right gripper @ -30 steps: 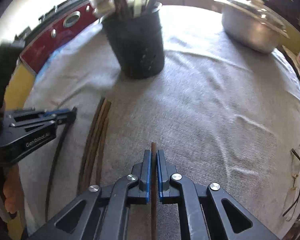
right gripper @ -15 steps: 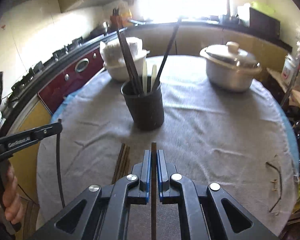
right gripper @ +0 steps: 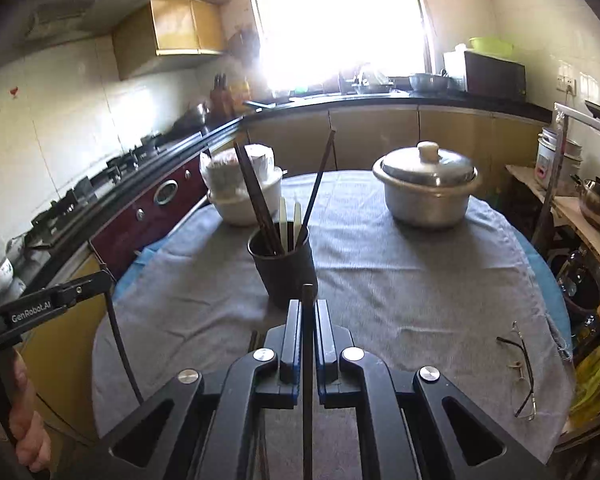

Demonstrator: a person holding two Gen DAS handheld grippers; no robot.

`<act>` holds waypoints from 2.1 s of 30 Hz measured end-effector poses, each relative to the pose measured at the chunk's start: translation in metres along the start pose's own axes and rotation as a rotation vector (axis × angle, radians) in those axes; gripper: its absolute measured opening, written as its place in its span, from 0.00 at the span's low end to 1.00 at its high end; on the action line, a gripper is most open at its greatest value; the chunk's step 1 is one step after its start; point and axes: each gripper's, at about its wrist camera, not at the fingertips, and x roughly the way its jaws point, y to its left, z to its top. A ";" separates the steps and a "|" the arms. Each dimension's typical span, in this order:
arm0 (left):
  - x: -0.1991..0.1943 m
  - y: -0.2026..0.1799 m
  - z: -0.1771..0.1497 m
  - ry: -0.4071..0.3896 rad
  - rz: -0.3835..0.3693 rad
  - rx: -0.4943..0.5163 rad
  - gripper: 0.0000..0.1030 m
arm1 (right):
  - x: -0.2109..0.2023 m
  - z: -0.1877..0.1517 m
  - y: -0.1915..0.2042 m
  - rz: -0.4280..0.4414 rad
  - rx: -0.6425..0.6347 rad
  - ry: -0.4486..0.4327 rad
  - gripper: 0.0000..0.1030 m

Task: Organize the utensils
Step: 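Lift and carry both chopsticks with both tools over the holder cup, then lower the chopsticks into the holder cup and open both tools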

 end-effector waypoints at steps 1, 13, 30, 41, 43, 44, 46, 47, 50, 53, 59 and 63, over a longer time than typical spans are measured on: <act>-0.002 0.000 0.001 -0.005 -0.002 -0.001 0.06 | -0.001 0.001 0.001 0.001 -0.003 -0.002 0.06; -0.039 -0.011 0.032 -0.102 -0.041 -0.017 0.06 | -0.042 0.029 -0.008 0.024 0.099 -0.210 0.06; -0.039 -0.034 0.126 -0.238 -0.089 -0.027 0.06 | -0.019 0.121 -0.008 0.053 0.182 -0.453 0.06; 0.000 -0.033 0.175 -0.297 -0.113 -0.079 0.06 | 0.032 0.171 -0.002 0.019 0.182 -0.547 0.06; 0.011 -0.031 0.179 -0.298 -0.116 -0.088 0.06 | 0.046 0.172 0.002 0.010 0.172 -0.546 0.06; 0.016 -0.031 0.179 -0.298 -0.118 -0.091 0.06 | 0.051 0.169 0.004 0.006 0.165 -0.548 0.06; 0.028 -0.030 0.177 -0.295 -0.109 -0.094 0.06 | 0.062 0.170 0.006 0.001 0.153 -0.547 0.06; 0.033 -0.030 0.176 -0.292 -0.106 -0.094 0.06 | 0.066 0.169 0.008 -0.005 0.149 -0.549 0.06; 0.052 -0.030 0.170 -0.253 -0.098 -0.083 0.06 | 0.079 0.165 0.009 -0.014 0.142 -0.542 0.06; 0.061 -0.028 0.164 -0.242 -0.085 -0.083 0.06 | 0.088 0.157 0.007 -0.013 0.149 -0.531 0.06; 0.074 -0.027 0.155 -0.208 -0.072 -0.076 0.06 | 0.102 0.140 0.002 -0.022 0.159 -0.499 0.06; 0.080 -0.026 0.150 -0.182 -0.071 -0.075 0.06 | 0.101 0.130 -0.006 -0.022 0.172 -0.475 0.06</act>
